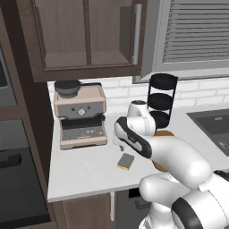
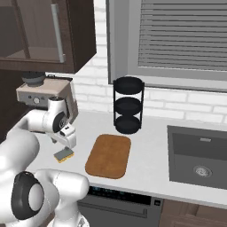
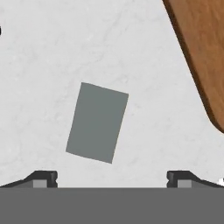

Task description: Pick up the sponge from the counter and clean the cutting board by briefly scrubbing or pressing down on the cutting board. Once finished, release the sponge.

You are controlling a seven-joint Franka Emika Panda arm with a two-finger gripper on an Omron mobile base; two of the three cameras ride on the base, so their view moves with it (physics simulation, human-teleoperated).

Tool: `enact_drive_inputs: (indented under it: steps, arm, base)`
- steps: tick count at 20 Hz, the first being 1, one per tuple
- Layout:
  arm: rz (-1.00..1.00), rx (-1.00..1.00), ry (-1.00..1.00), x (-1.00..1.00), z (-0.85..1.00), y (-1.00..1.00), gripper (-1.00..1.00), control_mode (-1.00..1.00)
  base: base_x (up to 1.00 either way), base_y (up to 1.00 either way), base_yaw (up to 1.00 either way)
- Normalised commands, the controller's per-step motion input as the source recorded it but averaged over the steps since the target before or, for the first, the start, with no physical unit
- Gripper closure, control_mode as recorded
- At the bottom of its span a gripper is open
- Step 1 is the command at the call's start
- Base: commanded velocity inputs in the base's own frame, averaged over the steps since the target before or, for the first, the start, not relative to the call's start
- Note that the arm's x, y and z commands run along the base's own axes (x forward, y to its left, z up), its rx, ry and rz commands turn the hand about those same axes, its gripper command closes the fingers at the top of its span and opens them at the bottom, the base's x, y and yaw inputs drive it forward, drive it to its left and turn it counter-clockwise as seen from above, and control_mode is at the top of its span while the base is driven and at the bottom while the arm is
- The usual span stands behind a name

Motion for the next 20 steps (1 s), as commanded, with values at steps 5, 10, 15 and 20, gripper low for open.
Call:
enact_drive_inputs:
  steps: [5,10,15,20]
  arm:
    - [-0.03,0.0,0.02,0.08,-0.36,0.1,-1.0,-1.0]
    - [-0.05,0.0,0.0,0.1,-0.37,0.01,-1.0,-1.0]
    - [-0.01,0.0,0.0,0.17,-0.31,0.0,-1.0,-1.0]
    - [0.0,0.0,0.04,0.35,-0.26,0.0,-1.0,-1.0]
  base:
    - [0.0,0.0,0.0]
    - [0.0,0.0,0.0]
    - [0.0,0.0,0.0]
    - [0.0,0.0,0.0]
